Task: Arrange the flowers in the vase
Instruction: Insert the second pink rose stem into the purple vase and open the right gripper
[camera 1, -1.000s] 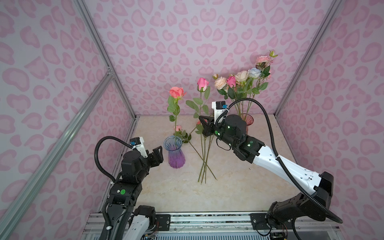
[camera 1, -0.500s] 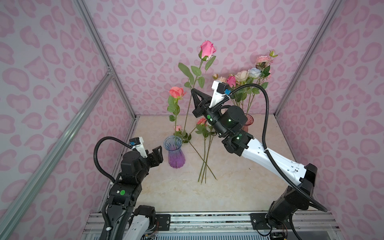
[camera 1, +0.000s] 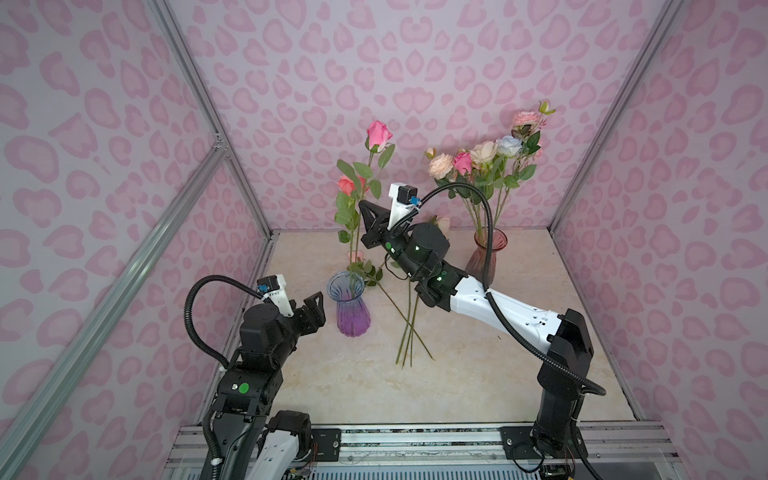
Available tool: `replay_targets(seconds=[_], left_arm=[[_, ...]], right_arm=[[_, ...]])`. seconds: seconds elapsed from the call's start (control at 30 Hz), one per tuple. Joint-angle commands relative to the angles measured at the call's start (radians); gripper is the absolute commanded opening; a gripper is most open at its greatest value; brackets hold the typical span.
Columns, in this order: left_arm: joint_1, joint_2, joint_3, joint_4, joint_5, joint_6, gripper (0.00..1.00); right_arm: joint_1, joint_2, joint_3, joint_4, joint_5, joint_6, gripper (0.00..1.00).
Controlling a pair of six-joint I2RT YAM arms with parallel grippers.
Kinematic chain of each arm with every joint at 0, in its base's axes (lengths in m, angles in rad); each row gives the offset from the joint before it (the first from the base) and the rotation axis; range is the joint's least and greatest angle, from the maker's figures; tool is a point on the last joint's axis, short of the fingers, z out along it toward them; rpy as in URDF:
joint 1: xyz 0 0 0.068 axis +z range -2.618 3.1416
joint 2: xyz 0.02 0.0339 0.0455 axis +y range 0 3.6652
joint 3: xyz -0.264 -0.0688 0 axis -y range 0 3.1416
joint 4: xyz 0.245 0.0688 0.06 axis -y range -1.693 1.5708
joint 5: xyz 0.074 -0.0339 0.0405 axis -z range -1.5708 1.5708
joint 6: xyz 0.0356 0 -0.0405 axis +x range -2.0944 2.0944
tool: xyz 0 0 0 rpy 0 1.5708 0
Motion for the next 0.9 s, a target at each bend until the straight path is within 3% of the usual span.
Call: replay_targets(seconds=[0.0,0.17,0.43,0.77,0.87], left_arm=[[0.000,0.005,-0.003,0.049,0.018,-0.007,0.78],[0.000,0.008,-0.003,0.050,0.023,-0.008,0.78],[0.001,0.012,-0.002,0.051,0.022,-0.006,0.78],[0.001,0.010,-0.002,0.046,0.022,-0.007,0.78],[0.001,0.005,-0.008,0.050,0.025,-0.014,0.78]], right_arm=[[0.008,-0.002,-0.071,0.067,0.016,0.061,0.05],[0.019,-0.010,-0.143,0.029,0.026,0.117,0.22],[0.022,-0.068,-0.206,-0.081,0.033,0.111,0.36],[0.038,-0.284,-0.316,-0.271,0.022,0.057,0.39],[0.051,-0.383,-0.374,-0.359,0.097,0.006,0.38]])
